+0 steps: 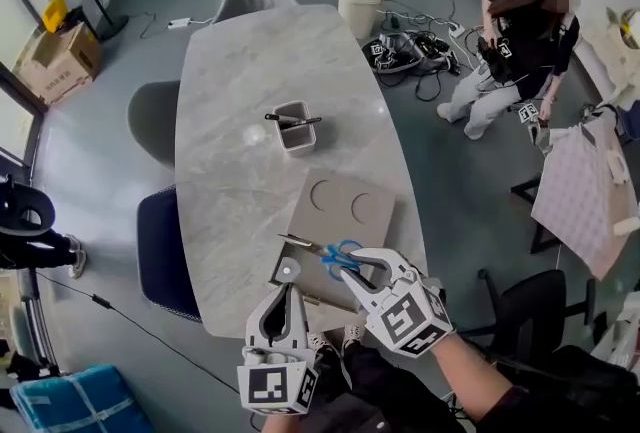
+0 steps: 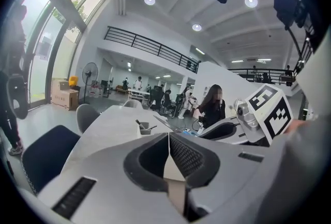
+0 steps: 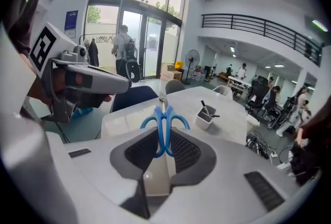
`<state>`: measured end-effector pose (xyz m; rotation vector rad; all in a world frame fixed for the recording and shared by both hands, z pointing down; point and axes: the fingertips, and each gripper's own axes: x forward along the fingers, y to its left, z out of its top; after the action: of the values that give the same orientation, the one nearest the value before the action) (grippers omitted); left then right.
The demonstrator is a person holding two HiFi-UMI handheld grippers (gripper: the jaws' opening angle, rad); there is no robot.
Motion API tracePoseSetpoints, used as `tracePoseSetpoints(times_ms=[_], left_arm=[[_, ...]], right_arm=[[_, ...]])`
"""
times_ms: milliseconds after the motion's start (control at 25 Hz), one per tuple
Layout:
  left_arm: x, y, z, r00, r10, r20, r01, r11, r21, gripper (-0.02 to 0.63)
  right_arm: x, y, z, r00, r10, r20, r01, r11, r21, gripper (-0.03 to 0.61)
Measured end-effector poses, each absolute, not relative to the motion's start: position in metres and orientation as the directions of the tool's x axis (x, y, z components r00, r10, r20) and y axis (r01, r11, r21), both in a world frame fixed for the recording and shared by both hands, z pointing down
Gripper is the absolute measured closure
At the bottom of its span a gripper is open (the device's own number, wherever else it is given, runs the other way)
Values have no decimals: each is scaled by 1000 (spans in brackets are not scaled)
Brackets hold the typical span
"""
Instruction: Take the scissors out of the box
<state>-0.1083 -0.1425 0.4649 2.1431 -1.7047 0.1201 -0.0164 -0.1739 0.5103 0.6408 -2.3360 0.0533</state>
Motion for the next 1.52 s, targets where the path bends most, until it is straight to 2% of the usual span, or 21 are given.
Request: tracePoseSetpoints(times_ms=[360,680,1080,1320,1520], left_arm=[[-110,-151,387,249,-951,182,-958,-215,189,597],[-108,-147,320,242,-968,67,-961,-230,152,597],[-107,-133,284,251,-968,-21,-960,-252,124,597],[-103,-121,279,251,-967,-37,-961,-254,112,597],[-104,-118,278,248,-968,-34,-962,-250,106,597]], right_arm=[[-7,-173,418,-714,-574,401,-586,803,107,505],[5,-156,345,-720,-658,218,-661,747,73,505],[22,-145,295,-682,-731,-2,-729,680,76,505],[36,-139,280,-648,-756,-88,-761,645,67,505],[39,-137,278,-638,-763,-102,-770,636,59,505]])
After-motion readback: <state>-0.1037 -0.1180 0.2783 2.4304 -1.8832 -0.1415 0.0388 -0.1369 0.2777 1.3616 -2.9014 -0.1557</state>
